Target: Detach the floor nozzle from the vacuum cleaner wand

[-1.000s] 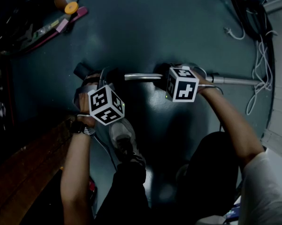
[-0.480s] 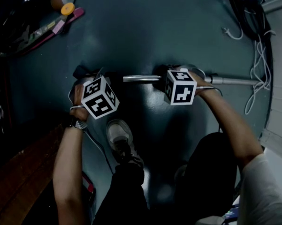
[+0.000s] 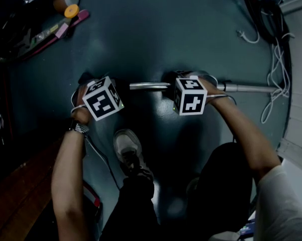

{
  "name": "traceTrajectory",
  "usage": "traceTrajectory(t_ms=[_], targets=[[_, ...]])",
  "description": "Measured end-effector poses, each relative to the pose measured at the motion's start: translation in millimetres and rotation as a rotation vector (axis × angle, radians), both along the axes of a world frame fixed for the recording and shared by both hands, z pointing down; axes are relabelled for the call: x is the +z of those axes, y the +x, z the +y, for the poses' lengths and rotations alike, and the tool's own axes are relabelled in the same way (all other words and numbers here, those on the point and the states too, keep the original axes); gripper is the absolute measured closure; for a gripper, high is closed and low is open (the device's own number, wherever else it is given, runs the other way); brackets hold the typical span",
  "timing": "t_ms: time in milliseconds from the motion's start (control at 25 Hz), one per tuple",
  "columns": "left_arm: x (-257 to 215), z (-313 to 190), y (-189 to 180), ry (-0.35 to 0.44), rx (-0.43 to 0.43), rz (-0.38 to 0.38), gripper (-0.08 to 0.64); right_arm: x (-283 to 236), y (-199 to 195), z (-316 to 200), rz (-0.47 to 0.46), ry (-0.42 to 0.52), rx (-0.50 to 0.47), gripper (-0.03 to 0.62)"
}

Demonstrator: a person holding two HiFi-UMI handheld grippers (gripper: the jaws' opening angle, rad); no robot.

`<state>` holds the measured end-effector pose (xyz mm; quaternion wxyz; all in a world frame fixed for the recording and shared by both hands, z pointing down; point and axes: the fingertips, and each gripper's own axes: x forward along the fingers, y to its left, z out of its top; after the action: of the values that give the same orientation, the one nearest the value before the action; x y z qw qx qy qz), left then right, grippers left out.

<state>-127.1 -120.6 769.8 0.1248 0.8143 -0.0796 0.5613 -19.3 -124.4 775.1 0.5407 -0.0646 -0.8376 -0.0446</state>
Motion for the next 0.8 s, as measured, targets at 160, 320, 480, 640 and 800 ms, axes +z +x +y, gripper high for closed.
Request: traceTrajectory(t_ms=[160,320,480,640,800], targets=[[-2,-6,0,0.084,0.004,-0.003,0.367,0,0,-3,-0.020,-0.019,0.024,0.486],[-2,-9,0,0.161,0.012,0.001,0.367,1,0,-3,-0.027,-0.038,0.028,0.486],[-4,-10,1,0.208,0.017,0.007,0.367,2,2,-1,-0.024,-0.065,0.032,0.486],[-6,-11,2,0.238,0.019,0.009,0.367,3,3,0,-0.024,-0.082,0.035,0.486],[-10,-11,2,0.269,0.022,0.006,0.367,-1,3,0,-0.030,-0.082,0.029,0.486]])
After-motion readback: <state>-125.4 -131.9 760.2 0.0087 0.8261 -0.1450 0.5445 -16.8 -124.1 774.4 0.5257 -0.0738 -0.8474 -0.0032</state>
